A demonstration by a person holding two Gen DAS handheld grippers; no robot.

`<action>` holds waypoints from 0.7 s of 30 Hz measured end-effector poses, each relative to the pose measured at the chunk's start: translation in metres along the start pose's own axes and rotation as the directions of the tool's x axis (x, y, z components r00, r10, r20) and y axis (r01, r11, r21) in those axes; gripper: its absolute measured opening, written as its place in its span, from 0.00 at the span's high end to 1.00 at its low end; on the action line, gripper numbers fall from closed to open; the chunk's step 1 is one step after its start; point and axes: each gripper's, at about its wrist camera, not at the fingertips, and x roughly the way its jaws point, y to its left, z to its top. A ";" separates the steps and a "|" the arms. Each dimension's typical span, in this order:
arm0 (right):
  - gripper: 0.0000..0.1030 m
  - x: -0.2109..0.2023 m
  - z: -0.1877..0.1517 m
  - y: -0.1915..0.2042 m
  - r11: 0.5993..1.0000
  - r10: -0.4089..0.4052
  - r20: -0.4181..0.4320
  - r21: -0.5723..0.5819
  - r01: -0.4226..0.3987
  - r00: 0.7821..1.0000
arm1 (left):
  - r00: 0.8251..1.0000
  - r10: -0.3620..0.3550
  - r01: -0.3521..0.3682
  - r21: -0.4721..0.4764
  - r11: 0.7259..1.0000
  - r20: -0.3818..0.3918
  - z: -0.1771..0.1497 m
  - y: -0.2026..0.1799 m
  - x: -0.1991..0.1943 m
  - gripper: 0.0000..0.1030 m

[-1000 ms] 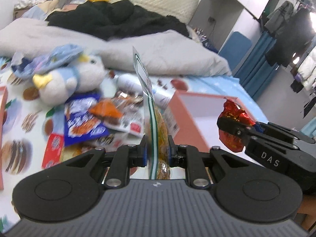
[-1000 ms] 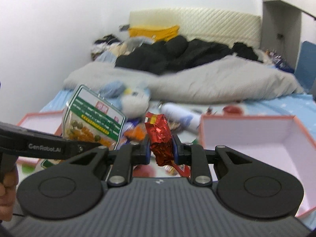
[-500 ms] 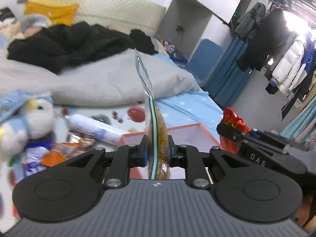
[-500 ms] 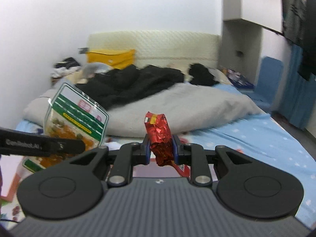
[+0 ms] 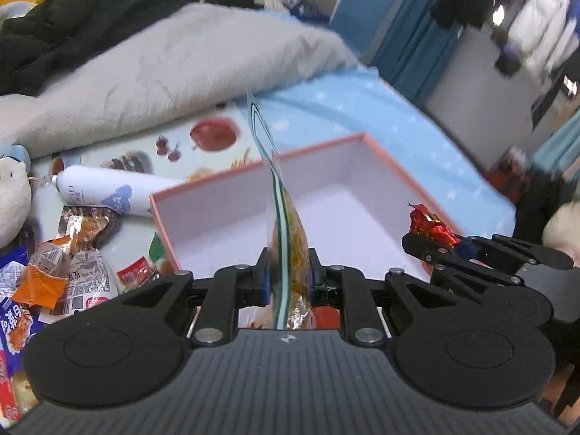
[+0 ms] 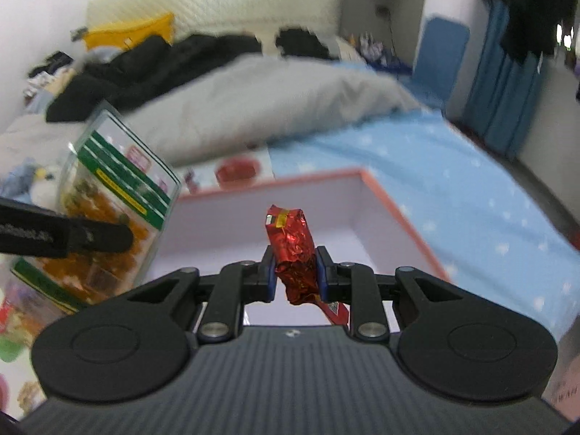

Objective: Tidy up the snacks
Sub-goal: 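Carry both held snacks over the deep pink box and open both grippers, then withdraw both tools from the pink box back toward the snack pile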

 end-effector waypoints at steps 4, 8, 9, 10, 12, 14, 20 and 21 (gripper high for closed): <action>0.62 0.015 -0.022 -0.007 0.999 0.015 -0.060 0.036 -0.013 0.998 | 0.998 0.047 -0.046 0.013 0.999 -0.031 -0.007 0.003 0.012 0.72; 0.59 0.020 -0.028 -0.009 0.998 0.032 -0.069 0.061 -0.028 0.997 | 0.998 0.061 -0.061 -0.006 0.998 -0.032 -0.008 0.012 0.011 0.53; 0.59 0.020 -0.027 -0.009 0.998 0.035 -0.067 0.062 -0.031 0.997 | 0.998 0.063 -0.063 -0.004 0.998 -0.026 -0.008 0.014 0.010 0.53; 0.59 0.019 -0.027 -0.009 0.997 0.038 -0.063 0.065 -0.034 0.997 | 0.998 0.065 -0.065 -0.002 0.998 -0.023 -0.007 0.014 0.009 0.53; 0.59 0.014 -0.026 -0.011 0.997 0.042 -0.051 0.068 -0.038 0.998 | 0.998 0.058 -0.058 -0.002 0.998 -0.013 -0.006 0.014 0.004 0.53; 0.59 0.007 -0.023 -0.010 0.997 0.044 -0.029 0.069 -0.042 0.999 | 0.999 0.052 -0.052 0.000 0.999 0.005 -0.004 0.013 -0.002 0.53; 0.59 -0.025 -0.005 -0.007 0.996 0.063 0.059 0.062 -0.067 0.996 | 0.995 0.042 -0.045 0.029 0.999 0.095 -0.006 0.006 -0.033 0.53; 0.59 -0.030 -0.003 -0.006 0.996 0.068 0.072 0.059 -0.073 0.995 | 0.993 0.047 -0.052 0.045 0.998 0.108 -0.007 0.004 -0.039 0.53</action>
